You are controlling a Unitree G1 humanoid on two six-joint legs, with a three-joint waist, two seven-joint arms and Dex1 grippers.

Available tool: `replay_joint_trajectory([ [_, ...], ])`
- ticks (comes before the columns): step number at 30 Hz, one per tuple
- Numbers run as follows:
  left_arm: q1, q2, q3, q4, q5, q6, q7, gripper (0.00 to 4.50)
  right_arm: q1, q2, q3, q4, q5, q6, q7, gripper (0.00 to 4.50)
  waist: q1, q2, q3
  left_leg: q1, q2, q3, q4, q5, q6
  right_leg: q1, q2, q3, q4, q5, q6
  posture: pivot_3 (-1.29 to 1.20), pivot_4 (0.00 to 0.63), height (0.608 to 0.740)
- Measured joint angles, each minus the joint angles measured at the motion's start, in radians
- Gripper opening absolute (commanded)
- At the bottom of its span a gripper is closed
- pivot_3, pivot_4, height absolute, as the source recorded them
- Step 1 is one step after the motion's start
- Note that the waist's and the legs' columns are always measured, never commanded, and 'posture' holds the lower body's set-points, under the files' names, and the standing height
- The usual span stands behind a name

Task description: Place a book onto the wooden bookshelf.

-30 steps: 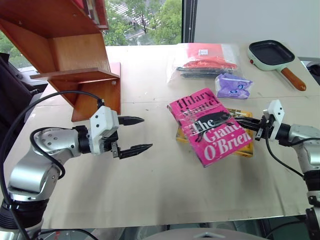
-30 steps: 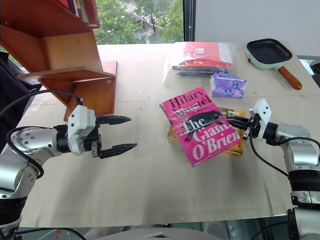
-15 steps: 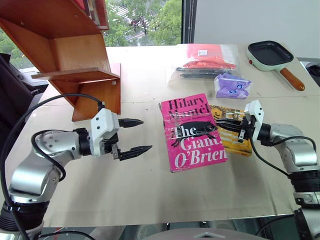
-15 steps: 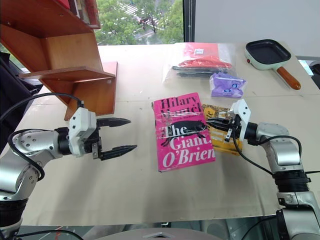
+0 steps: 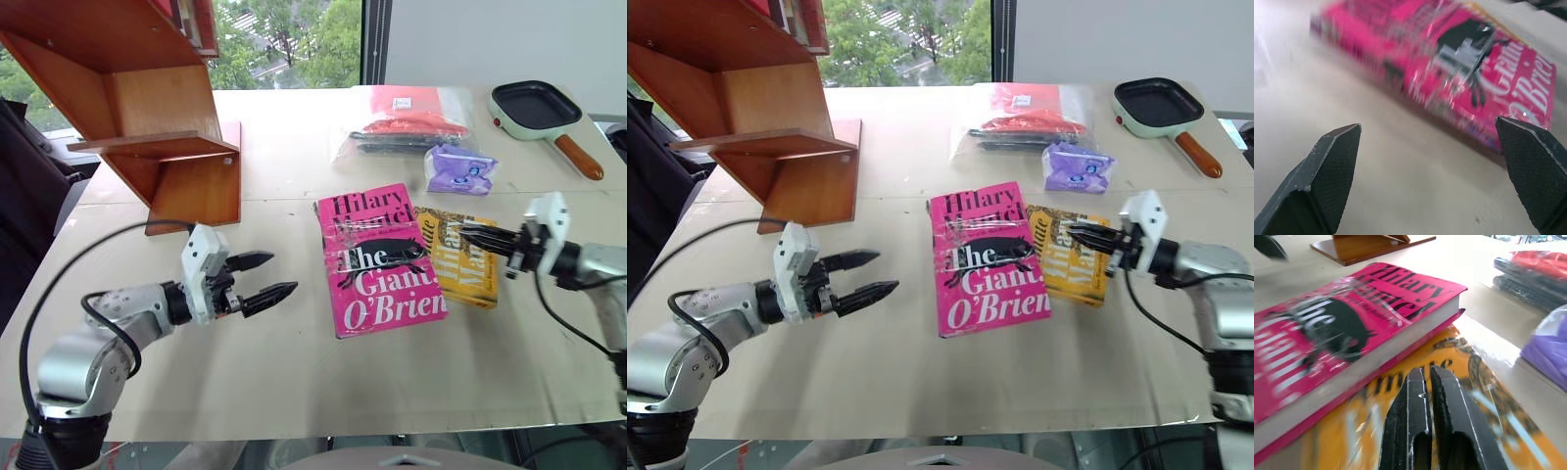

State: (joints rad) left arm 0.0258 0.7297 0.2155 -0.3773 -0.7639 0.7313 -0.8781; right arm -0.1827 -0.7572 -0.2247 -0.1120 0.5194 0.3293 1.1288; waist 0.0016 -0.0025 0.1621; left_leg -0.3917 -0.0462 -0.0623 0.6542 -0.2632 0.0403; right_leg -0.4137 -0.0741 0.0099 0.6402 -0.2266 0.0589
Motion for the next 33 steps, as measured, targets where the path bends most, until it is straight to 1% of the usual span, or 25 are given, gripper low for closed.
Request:
replay_joint_trajectory([
  [1,0.0,-0.012,-0.002,0.001,-0.025,0.026,0.002,4.5,0.028,-0.013,-0.014,-0.037,0.025,0.019,0.011,0.27,-0.001,0.0,0.0,0.001,0.0,0.0,0.0,0.0,0.0,0.0,-0.001,0.0,0.001,0.0,0.0,0.0,0.15,0.74],
  [3,-0.028,-0.062,-0.023,0.025,-0.107,0.129,0.028,4.5,0.159,-0.066,-0.093,-0.15,0.125,0.107,0.036,0.84,0.009,0.001,-0.001,0.002,0.0,0.0,0.001,0.0,0.0,0.001,-0.002,0.0,0.001,0.0,0.0,0.0,0.15,0.74],
  [4,-0.032,-0.087,-0.036,0.046,-0.144,0.182,0.046,4.5,0.202,-0.086,-0.136,-0.192,0.17,0.15,0.042,1.34,0.011,0.0,0.0,0.003,0.0,0.0,0.001,0.0,0.0,0.003,-0.002,0.0,0.002,0.0,0.0,0.0,0.15,0.74],
  [5,-0.035,-0.1,-0.041,0.059,-0.161,0.21,0.058,4.5,0.216,-0.093,-0.157,-0.211,0.194,0.169,0.043,1.75,0.011,-0.001,0.0,0.003,0.0,0.0,0.001,0.0,0.001,0.003,-0.001,0.0,0.002,0.0,0.0,0.0,0.15,0.74],
  [6,-0.068,-0.132,-0.047,0.089,-0.198,0.263,0.088,4.5,0.264,-0.105,-0.205,-0.252,0.227,0.194,0.043,2.29,0.013,-0.001,0.0,0.003,0.0,0.0,0.002,0.0,0.001,0.004,0.002,0.0,0.002,0.0,0.0,0.0,0.15,0.74],
  [7,-0.12,-0.172,-0.054,0.132,-0.246,0.341,0.13,4.5,0.345,-0.11,-0.26,-0.315,0.268,0.227,0.044,2.77,0.019,-0.002,0.0,0.003,0.0,-0.003,0.005,0.0,0.001,0.005,0.003,-0.002,0.002,0.0,0.0,0.0,0.15,0.74],
  [10,-0.188,-0.19,-0.08,0.214,-0.287,0.468,0.178,4.5,0.45,-0.105,-0.331,-0.409,0.328,0.265,0.037,4.14,0.011,-0.004,-0.001,0.005,0.001,-0.001,0.009,0.0,0.001,0.007,0.004,-0.003,0.004,0.0,0.0,0.0,0.15,0.74],
  [11,-0.213,-0.205,-0.074,0.242,-0.299,0.494,0.194,4.5,0.469,-0.1,-0.351,-0.424,0.339,0.274,0.029,4.48,0.01,-0.004,-0.001,0.007,0.001,0.0,0.01,0.0,0.001,0.009,0.004,-0.003,0.004,0.0,0.0,0.0,0.15,0.74],
  [13,-0.295,-0.272,-0.057,0.333,-0.338,0.567,0.254,4.5,0.519,-0.075,-0.394,-0.465,0.369,0.282,0.0,4.48,0.013,-0.005,0.0,0.009,0.001,-0.001,0.014,0.0,0.001,0.013,0.004,-0.005,0.004,-0.001,0.001,0.0,0.15,0.74],
  [16,-0.365,-0.348,-0.053,0.408,-0.349,0.621,0.326,4.5,0.574,-0.04,-0.43,-0.511,0.377,0.277,-0.034,4.48,0.011,-0.008,-0.001,0.01,0.001,0.0,0.015,0.0,0.001,0.016,0.004,-0.004,0.003,0.0,0.001,0.0,0.15,0.74],
  [21,-0.399,-0.4,-0.05,0.43,-0.329,0.622,0.38,4.5,0.642,-0.029,-0.474,-0.546,0.429,0.284,-0.048,4.48,0.014,-0.008,-0.001,0.011,0.001,-0.001,0.015,0.0,0.001,0.017,0.001,0.0,0.003,-0.001,0.0,0.0,0.15,0.74],
  [27,-0.417,-0.459,-0.032,0.458,-0.314,0.605,0.41,4.5,0.677,-0.029,-0.5,-0.552,0.449,0.28,-0.047,4.48,0.021,-0.008,-0.002,0.011,0.001,-0.001,0.015,0.0,0.001,0.017,0.0,0.0,0.002,-0.001,-0.001,0.0,0.15,0.74],
  [28,-0.417,-0.469,-0.024,0.46,-0.314,0.605,0.421,3.96,0.681,-0.029,-0.5,-0.552,0.449,0.277,-0.043,4.5,0.021,-0.008,-0.002,0.011,0.001,-0.001,0.015,0.0,0.001,0.017,0.0,0.0,0.002,-0.001,-0.001,0.0,0.15,0.74],
  [29,-0.417,-0.479,-0.018,0.463,-0.31,0.604,0.435,3.77,0.684,-0.029,-0.5,-0.551,0.449,0.274,-0.038,4.5,0.021,-0.008,-0.002,0.011,0.001,-0.001,0.015,0.0,0.001,0.017,0.0,0.0,0.002,-0.001,-0.001,0.0,0.15,0.74],
  [32,-0.417,-0.518,0.008,0.466,-0.294,0.597,0.507,2.38,0.686,-0.029,-0.5,-0.538,0.443,0.257,-0.02,4.5,0.021,-0.009,-0.002,0.01,0.001,-0.001,0.015,0.0,0.001,0.017,-0.001,0.0,0.002,-0.001,-0.001,0.0,0.15,0.74],
  [33,-0.417,-0.527,0.016,0.465,-0.298,0.598,0.522,1.99,0.685,-0.029,-0.5,-0.535,0.442,0.253,-0.017,4.5,0.021,-0.01,-0.001,0.01,0.001,-0.002,0.015,0.0,0.001,0.017,-0.001,-0.001,0.002,-0.001,-0.001,0.0,0.15,0.74],
])
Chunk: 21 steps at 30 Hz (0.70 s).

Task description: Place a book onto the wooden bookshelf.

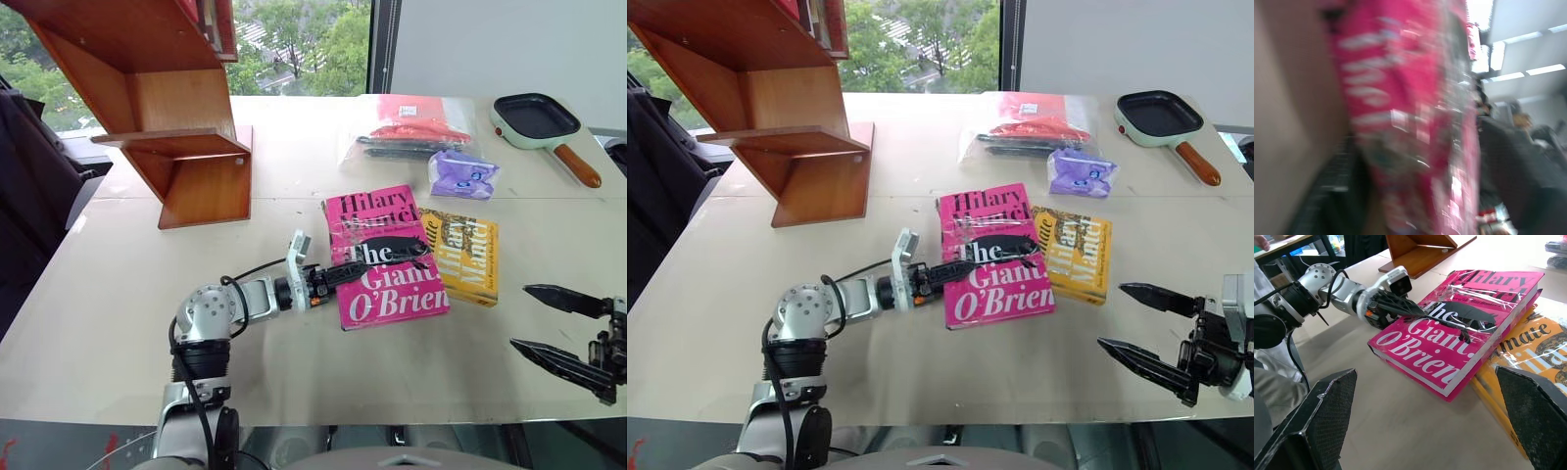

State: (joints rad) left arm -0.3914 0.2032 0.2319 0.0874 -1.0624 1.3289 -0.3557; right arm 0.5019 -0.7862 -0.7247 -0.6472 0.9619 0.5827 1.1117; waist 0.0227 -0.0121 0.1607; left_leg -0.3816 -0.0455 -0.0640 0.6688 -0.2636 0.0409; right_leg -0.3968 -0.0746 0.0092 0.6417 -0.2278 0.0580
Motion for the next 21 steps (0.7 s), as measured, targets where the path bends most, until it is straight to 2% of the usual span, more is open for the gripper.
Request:
replay_joint_trajectory([
  [1,-0.003,-0.017,0.025,-0.01,-0.021,0.007,0.026,1.35,-0.003,0.0,0.0,0.006,0.0,-0.003,0.007,4.5,0.0,-0.001,0.001,0.0,0.0,0.0,0.0,0.0,0.0,0.0,0.0,0.0,0.0,0.0,0.0,0.0,0.15,0.74],
  [2,-0.007,-0.028,0.047,-0.029,-0.046,0.017,0.047,0.91,-0.01,0.0,0.0,0.015,0.002,-0.005,0.014,4.5,0.0,-0.002,0.001,-0.001,0.0,-0.001,0.0,0.0,0.0,0.0,0.0,-0.001,-0.001,0.0,0.0,0.0,0.15,0.74],
  [3,-0.012,-0.032,0.059,-0.049,-0.065,0.026,0.068,0.52,-0.014,-0.002,0.0,0.023,0.004,-0.006,0.018,4.5,0.0,-0.003,0.002,-0.001,0.0,-0.001,0.0,0.0,0.0,0.0,0.0,-0.001,-0.001,0.0,0.0,0.0,0.15,0.74],
  [4,-0.012,-0.035,0.071,-0.067,-0.078,0.034,0.092,0.32,-0.022,-0.003,0.0,0.028,0.007,-0.006,0.02,4.5,-0.001,-0.003,0.002,-0.001,0.0,-0.001,0.0,0.0,0.0,0.0,0.0,-0.001,-0.001,0.0,0.0,0.0,0.15,0.74],
  [8,-0.007,-0.036,0.118,-0.229,-0.169,0.034,0.197,0.24,-0.08,-0.019,0.007,0.068,0.01,-0.021,0.044,4.5,-0.007,-0.006,0.004,-0.004,0.0,-0.001,-0.001,0.0,0.0,-0.004,-0.001,0.0,-0.001,0.001,0.001,0.0,0.15,0.74],
  [11,-0.03,0.015,0.118,-0.386,-0.203,0.014,0.264,0.24,-0.153,-0.026,0.031,0.132,-0.003,-0.038,0.058,4.5,-0.005,-0.006,0.005,-0.006,0.0,0.0,-0.001,0.0,-0.001,-0.006,-0.001,0.0,-0.001,0.002,0.003,0.0,0.15,0.74],
  [15,-0.174,0.166,0.019,-0.562,-0.079,-0.077,0.276,0.24,-0.334,-0.029,0.117,0.268,-0.038,-0.068,0.058,4.5,-0.004,-0.008,0.008,-0.006,-0.001,0.001,-0.001,0.0,-0.001,-0.006,0.001,0.0,-0.001,0.001,-0.001,0.0,0.15,0.74],
  [17,-0.261,0.337,-0.126,-0.634,0.111,-0.197,0.192,0.24,-0.46,-0.029,0.188,0.349,-0.056,-0.09,0.081,4.5,-0.008,-0.008,0.01,-0.006,-0.002,0.003,-0.002,0.002,-0.005,-0.006,0.004,0.002,-0.002,0.001,-0.001,0.0,0.15,0.74],
  [19,-0.29,0.413,-0.19,-0.67,0.212,-0.272,0.14,0.24,-0.511,-0.028,0.218,0.382,-0.055,-0.092,0.094,4.5,-0.008,-0.006,0.009,-0.005,-0.002,0.004,-0.005,0.003,-0.005,-0.006,0.004,0.003,-0.003,0.001,-0.001,0.0,0.15,0.74],
  [21,-0.334,0.589,-0.345,-0.695,0.426,-0.405,0.07,0.24,-0.646,-0.021,0.275,0.465,-0.055,-0.088,0.109,4.5,-0.016,-0.006,0.013,-0.004,-0.001,0.007,-0.008,0.003,-0.005,-0.007,0.005,0.005,-0.005,0.001,-0.001,0.0,0.15,0.74],
])
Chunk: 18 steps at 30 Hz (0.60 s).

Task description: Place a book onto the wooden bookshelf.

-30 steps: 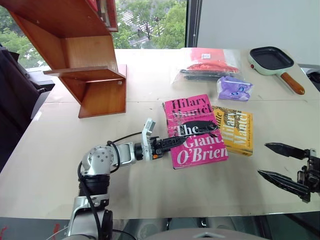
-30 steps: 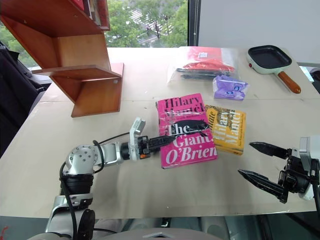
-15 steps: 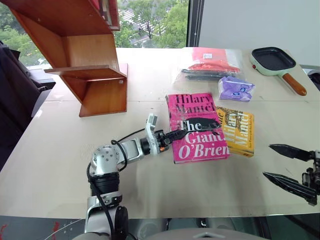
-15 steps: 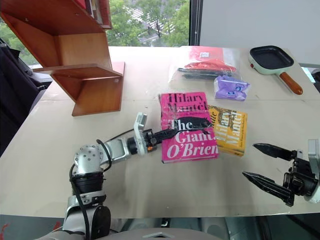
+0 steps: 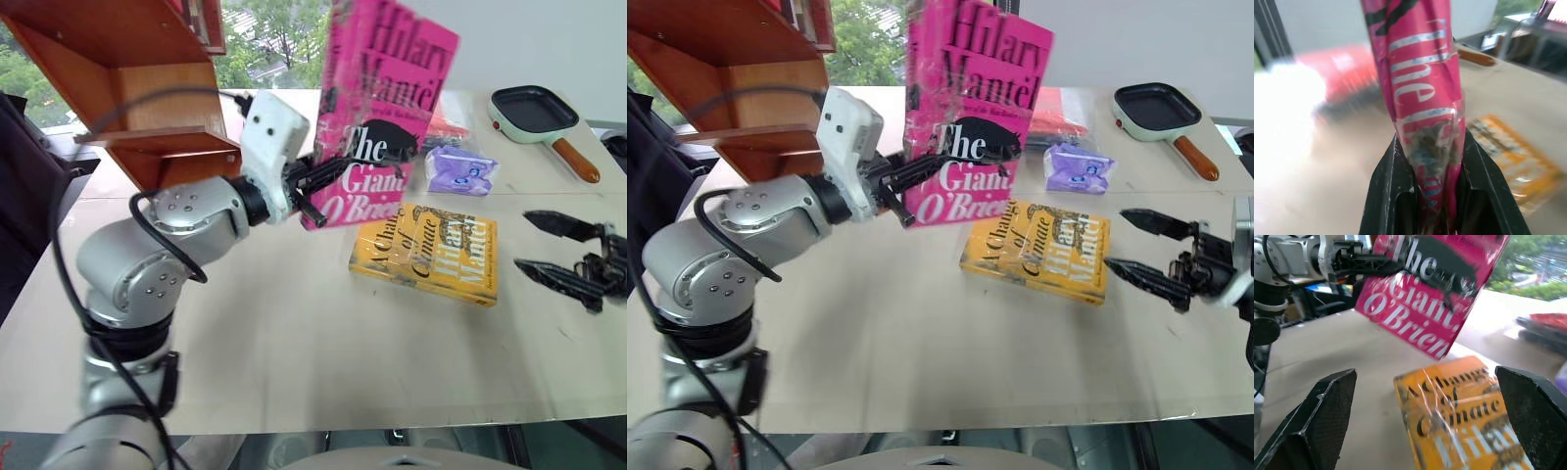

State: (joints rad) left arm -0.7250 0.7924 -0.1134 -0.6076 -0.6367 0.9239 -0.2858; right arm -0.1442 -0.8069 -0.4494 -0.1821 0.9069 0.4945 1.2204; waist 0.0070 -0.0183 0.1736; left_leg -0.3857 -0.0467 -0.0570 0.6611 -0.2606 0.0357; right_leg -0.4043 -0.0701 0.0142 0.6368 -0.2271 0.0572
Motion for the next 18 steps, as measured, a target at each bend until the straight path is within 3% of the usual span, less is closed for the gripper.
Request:
replay_joint_trajectory([
  [4,-0.024,0.275,-0.21,0.001,0.441,-0.237,-0.081,0.24,-0.19,0.03,0.084,0.133,-0.002,0.004,0.03,4.5,0.002,-0.002,0.002,-0.003,0.001,0.001,-0.008,0.0,0.0,-0.005,0.0,0.001,-0.004,0.002,0.004,0.0,0.15,0.74],
  [7,-0.006,0.347,-0.243,-0.005,0.66,-0.32,-0.091,0.24,-0.286,0.041,0.138,0.241,-0.021,0.004,0.078,4.5,0.009,-0.001,0.002,-0.014,0.001,-0.002,-0.008,0.0,0.0,-0.013,-0.001,-0.002,-0.006,0.002,0.004,0.0,0.15,0.74],
  [12,0.088,0.388,-0.187,-0.052,0.896,-0.351,-0.07,0.24,-0.473,0.053,0.184,0.415,-0.044,0.016,0.155,4.5,0.007,-0.001,0.003,-0.023,0.0,-0.003,-0.009,0.0,0.0,-0.021,-0.001,-0.003,-0.01,0.003,0.005,0.0,0.15,0.74],
  [14,0.099,0.389,-0.151,-0.076,0.947,-0.369,-0.066,0.24,-0.502,0.066,0.208,0.441,-0.054,0.017,0.175,4.5,0.012,-0.001,0.003,-0.029,0.0,-0.005,-0.007,0.0,0.0,-0.027,-0.001,-0.006,-0.009,0.003,0.005,0.0,0.15,0.74],
  [18,0.161,0.415,-0.049,-0.115,1.042,-0.402,-0.124,0.24,-0.579,0.128,0.256,0.535,-0.101,0.009,0.217,4.5,0.005,-0.001,0.003,-0.028,-0.001,-0.002,-0.004,0.0,0.0,-0.027,-0.001,-0.005,-0.004,0.004,0.006,0.0,0.15,0.74],
])
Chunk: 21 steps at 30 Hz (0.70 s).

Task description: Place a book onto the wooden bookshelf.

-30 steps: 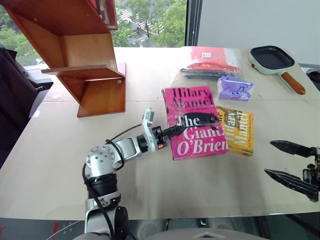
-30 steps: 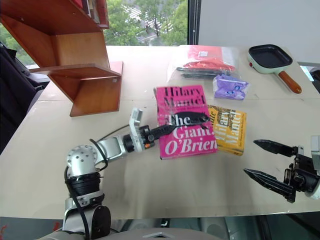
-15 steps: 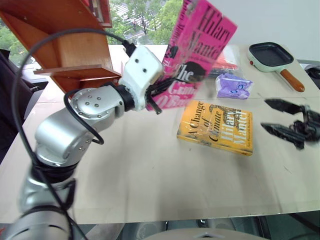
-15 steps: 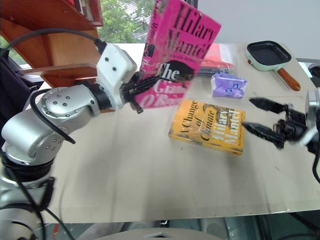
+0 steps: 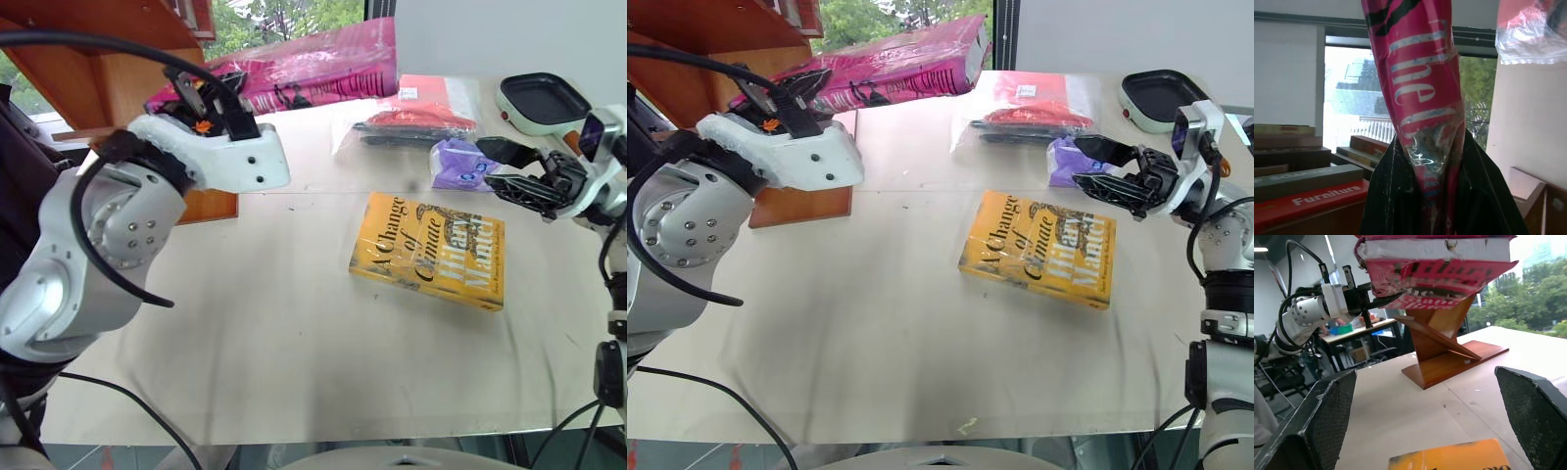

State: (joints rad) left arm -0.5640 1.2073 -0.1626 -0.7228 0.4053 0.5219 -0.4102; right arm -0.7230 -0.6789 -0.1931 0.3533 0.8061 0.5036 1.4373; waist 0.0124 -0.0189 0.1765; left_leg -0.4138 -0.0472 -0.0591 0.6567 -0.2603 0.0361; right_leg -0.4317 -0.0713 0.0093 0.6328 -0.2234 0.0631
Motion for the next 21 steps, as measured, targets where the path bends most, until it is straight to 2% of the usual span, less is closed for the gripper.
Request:
replay_joint_trajectory([
  [2,0.023,0.005,0.044,-0.006,0.011,-0.012,-0.038,0.24,-0.02,0.009,0.0,0.02,-0.012,-0.005,0.008,4.5,-0.001,0.0,0.0,0.0,0.0,0.0,0.002,0.0,0.0,0.0,0.0,0.0,0.003,0.0,0.0,0.0,0.15,0.74],
  [6,0.154,0.082,0.249,0.024,0.006,-0.096,-0.177,0.24,-0.059,0.051,-0.005,0.048,-0.016,-0.013,0.018,4.5,-0.013,0.0,0.0,0.001,0.001,0.0,0.005,0.0,0.0,-0.002,0.0,0.0,0.008,0.0,0.0,0.0,0.15,0.74],
  [8,0.234,0.106,0.396,0.075,0.007,-0.179,-0.248,0.24,-0.068,0.076,-0.011,0.053,-0.016,-0.013,0.017,4.5,-0.02,0.001,0.0,0.001,0.001,0.0,0.006,0.0,0.0,-0.002,0.0,0.0,0.009,0.0,0.0,0.0,0.15,0.74],
  [11,0.285,0.11,0.503,0.134,0.016,-0.279,-0.288,0.24,-0.07,0.094,-0.012,0.053,-0.016,-0.014,0.016,4.5,-0.021,0.001,0.0,0.001,0.001,0.0,0.008,0.0,0.0,-0.001,0.0,0.0,0.01,0.0,-0.001,0.0,0.15,0.74],
  [15,0.313,0.11,0.549,0.209,0.026,-0.373,-0.307,0.24,-0.07,0.115,-0.013,0.053,-0.018,-0.026,0.001,4.5,-0.022,0.001,0.0,0.001,0.0,0.0,0.009,0.0,0.0,-0.001,-0.001,0.0,0.011,0.001,-0.001,0.0,0.15,0.74],
  [21,0.3,0.118,0.543,0.356,0.0,-0.479,-0.333,0.24,-0.066,0.141,-0.022,0.012,-0.054,-0.079,-0.091,4.5,-0.025,0.001,0.0,0.001,0.0,0.0,0.009,0.0,0.0,-0.002,-0.001,0.0,0.012,0.001,-0.001,0.0,0.15,0.74],
])
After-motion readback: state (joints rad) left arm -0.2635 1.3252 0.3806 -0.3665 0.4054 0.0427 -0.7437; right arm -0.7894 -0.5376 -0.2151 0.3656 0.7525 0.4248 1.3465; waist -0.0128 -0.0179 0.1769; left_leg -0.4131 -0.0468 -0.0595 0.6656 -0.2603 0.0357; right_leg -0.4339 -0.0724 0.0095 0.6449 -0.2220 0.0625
